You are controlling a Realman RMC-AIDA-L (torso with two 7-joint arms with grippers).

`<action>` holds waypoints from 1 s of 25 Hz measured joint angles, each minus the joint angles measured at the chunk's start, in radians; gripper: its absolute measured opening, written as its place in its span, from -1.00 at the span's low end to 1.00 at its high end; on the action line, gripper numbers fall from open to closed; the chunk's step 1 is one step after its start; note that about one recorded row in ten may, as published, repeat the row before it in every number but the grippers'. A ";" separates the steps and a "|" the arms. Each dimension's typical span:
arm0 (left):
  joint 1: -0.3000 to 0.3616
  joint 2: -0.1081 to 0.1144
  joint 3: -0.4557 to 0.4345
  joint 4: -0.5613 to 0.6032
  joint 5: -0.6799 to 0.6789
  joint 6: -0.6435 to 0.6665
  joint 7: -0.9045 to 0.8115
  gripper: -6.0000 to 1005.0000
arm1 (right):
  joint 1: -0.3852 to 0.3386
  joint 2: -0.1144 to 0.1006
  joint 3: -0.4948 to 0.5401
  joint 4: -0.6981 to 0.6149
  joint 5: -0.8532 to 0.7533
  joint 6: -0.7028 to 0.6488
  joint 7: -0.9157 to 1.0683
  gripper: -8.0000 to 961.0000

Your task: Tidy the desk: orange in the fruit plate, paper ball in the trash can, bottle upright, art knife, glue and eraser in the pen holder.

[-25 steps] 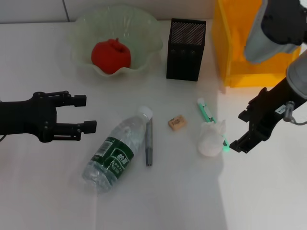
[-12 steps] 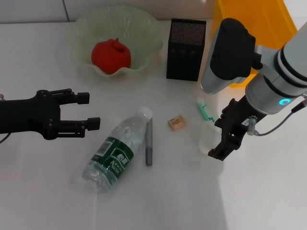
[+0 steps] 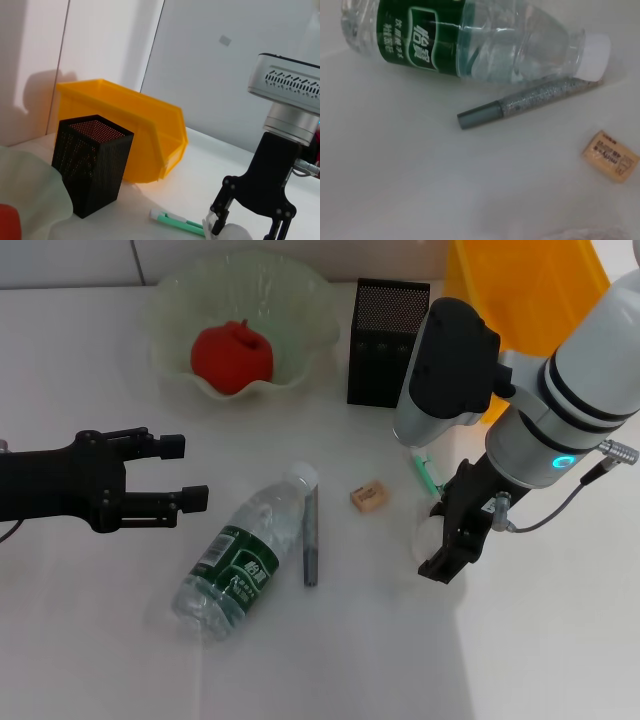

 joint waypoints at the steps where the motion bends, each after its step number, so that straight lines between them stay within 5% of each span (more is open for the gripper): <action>1: 0.000 0.000 0.000 0.000 0.000 -0.001 0.000 0.64 | 0.002 0.000 0.000 0.005 0.000 0.002 0.000 0.68; 11: 0.001 -0.003 0.000 0.000 0.000 -0.001 0.001 0.63 | -0.006 0.000 -0.007 -0.019 0.009 -0.003 0.013 0.31; 15: 0.005 -0.002 0.000 0.000 0.000 0.004 0.000 0.62 | -0.056 -0.006 0.022 -0.183 0.007 -0.072 0.028 0.07; 21: 0.006 -0.001 0.000 0.001 0.000 0.006 -0.008 0.62 | -0.151 -0.006 0.254 -0.555 -0.005 -0.205 0.043 0.00; 25: 0.005 -0.002 0.000 0.001 0.000 0.002 -0.009 0.61 | -0.199 -0.006 0.442 -0.647 -0.016 -0.092 0.065 0.02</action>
